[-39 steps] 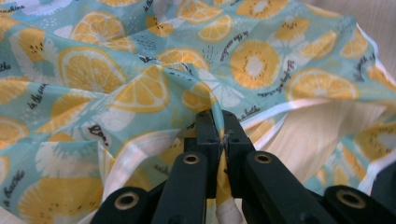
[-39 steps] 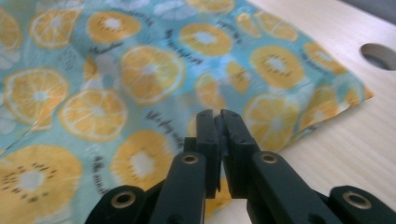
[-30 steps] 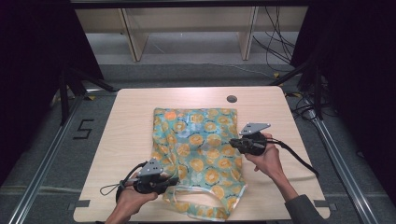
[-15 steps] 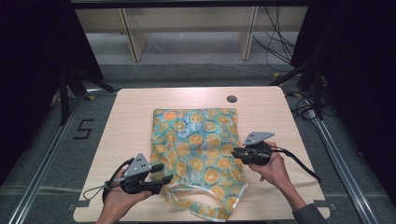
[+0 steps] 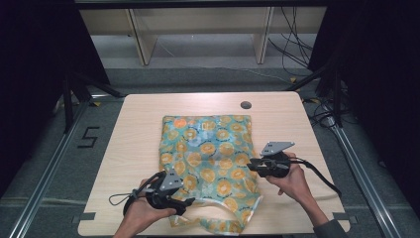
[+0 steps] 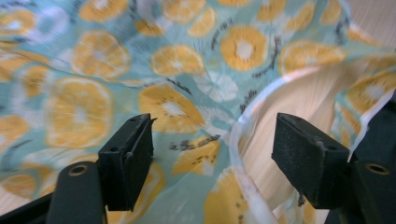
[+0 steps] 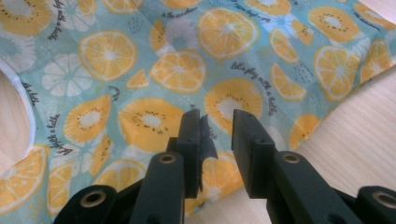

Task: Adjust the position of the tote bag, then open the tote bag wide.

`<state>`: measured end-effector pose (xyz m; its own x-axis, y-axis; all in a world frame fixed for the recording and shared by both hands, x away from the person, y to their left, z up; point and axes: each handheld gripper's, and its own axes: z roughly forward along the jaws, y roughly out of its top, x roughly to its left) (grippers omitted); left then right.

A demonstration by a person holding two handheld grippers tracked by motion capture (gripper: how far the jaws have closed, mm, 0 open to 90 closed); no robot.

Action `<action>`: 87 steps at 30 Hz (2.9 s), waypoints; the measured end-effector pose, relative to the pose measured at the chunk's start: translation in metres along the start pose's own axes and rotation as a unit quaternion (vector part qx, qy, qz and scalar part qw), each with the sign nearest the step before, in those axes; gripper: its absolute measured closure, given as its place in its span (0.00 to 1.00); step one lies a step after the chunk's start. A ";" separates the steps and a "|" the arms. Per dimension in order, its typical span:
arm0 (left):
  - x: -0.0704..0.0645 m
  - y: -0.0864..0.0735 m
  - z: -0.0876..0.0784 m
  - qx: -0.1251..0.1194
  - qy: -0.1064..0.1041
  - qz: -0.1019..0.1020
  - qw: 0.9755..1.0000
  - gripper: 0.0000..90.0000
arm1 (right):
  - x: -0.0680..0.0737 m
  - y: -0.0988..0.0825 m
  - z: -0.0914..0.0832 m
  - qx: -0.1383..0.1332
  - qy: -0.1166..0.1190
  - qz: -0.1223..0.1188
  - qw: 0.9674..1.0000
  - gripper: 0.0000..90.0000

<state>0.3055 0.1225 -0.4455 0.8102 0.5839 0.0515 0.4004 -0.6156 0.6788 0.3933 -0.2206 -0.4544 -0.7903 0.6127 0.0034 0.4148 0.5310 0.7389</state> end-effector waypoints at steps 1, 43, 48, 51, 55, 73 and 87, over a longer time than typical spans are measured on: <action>-0.001 -0.002 0.004 0.010 0.008 0.005 1.000 0.30 | -0.001 0.000 -0.002 0.010 0.005 -0.001 1.000 0.81; 0.129 0.037 -0.011 -0.070 0.080 -0.033 0.994 0.99 | -0.001 -0.009 -0.003 0.023 0.016 0.010 1.000 0.82; 0.152 0.039 -0.003 -0.060 0.087 -0.047 0.993 0.99 | 0.005 -0.008 -0.006 0.007 0.024 0.012 1.000 0.81; 0.157 0.038 -0.001 -0.054 0.084 -0.052 0.994 0.99 | 0.007 -0.007 -0.009 0.007 0.023 0.004 1.000 0.74; 0.162 0.038 0.000 -0.049 0.084 -0.065 0.993 0.99 | 0.015 0.002 -0.016 -0.019 0.027 -0.003 0.999 0.63; 0.170 0.042 0.005 -0.036 0.076 -0.073 0.994 0.99 | 0.051 0.033 -0.029 -0.044 0.065 -0.039 0.996 0.45; 0.164 0.034 0.017 -0.020 0.061 -0.068 0.996 0.97 | 0.005 0.076 0.021 -0.062 0.000 -0.030 0.998 0.99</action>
<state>0.4596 0.1888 -0.4268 0.6901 0.7223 0.0443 0.4841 -0.5063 0.7137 0.4300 -0.1647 -0.4117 -0.8124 0.5814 -0.0432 0.3076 0.4904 0.8154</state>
